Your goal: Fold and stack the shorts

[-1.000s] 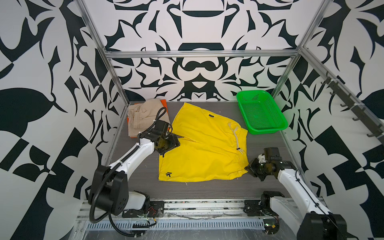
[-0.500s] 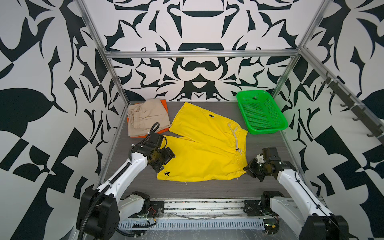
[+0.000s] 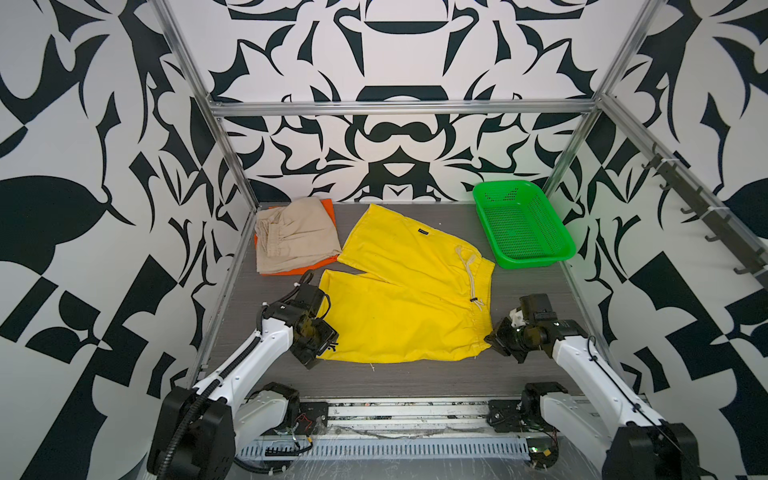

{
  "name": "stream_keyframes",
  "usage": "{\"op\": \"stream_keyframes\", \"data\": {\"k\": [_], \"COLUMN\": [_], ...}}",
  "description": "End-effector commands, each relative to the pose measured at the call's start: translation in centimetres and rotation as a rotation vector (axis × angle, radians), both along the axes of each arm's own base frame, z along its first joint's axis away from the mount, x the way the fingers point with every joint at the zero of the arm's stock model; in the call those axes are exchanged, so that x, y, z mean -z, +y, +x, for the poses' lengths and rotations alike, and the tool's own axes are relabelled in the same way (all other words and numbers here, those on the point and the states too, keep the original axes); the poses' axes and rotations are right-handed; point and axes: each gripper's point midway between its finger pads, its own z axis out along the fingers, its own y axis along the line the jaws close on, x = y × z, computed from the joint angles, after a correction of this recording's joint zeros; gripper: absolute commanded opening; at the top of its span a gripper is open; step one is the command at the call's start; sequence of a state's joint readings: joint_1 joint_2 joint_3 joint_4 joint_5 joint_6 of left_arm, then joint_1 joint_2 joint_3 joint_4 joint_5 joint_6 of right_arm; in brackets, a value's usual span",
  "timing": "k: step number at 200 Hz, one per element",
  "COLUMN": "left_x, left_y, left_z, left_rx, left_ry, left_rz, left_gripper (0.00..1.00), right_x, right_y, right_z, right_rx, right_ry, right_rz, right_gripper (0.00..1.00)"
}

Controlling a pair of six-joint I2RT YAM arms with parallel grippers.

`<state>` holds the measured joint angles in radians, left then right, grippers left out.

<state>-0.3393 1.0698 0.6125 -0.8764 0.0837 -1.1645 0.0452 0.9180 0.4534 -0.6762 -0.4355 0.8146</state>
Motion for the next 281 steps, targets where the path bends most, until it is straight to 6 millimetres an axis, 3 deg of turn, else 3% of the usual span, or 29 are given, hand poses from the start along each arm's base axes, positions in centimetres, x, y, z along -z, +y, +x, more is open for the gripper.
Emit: {"op": "stream_keyframes", "data": {"k": [1,47,84,129,169,204,250,281], "left_x": [0.5,2.5,3.7,4.1,3.9,1.1,-5.8,-11.0], "left_y": [1.9,1.8,1.8,2.5,2.9,3.5,5.2,6.0], "left_z": [-1.3,-2.1,-2.6,-1.7,-1.8,-1.8,-0.7,2.0], "left_rx": [-0.049,-0.086,-0.137,-0.169,-0.170,-0.173,-0.181,-0.061], "left_ry": [0.036,0.079,0.091,0.046,0.052,0.014,-0.172,-0.278], "left_rz": [0.088,0.077,0.063,0.102,0.126,0.147,0.194,0.290], "left_gripper": [0.66,0.54,0.51,0.41,0.17,0.00,0.00,0.00], "right_x": [-0.7,-0.9,-1.0,-1.0,-1.2,-2.1,-4.2,-7.0], "right_y": [0.0,-0.1,-0.2,-0.3,-0.5,-1.0,-1.8,-2.3], "right_z": [0.6,0.4,0.1,-0.5,-0.7,-2.9,-8.1,-8.4], "right_rx": [0.006,0.008,0.009,0.003,0.003,-0.006,-0.053,-0.114], "right_ry": [-0.017,-0.020,-0.014,-0.003,0.003,0.090,0.253,0.258], "right_rz": [-0.008,-0.011,-0.015,-0.028,-0.040,-0.078,-0.132,-0.170], "right_gripper": [0.01,0.00,0.00,0.00,0.00,0.00,0.00,0.00]}}
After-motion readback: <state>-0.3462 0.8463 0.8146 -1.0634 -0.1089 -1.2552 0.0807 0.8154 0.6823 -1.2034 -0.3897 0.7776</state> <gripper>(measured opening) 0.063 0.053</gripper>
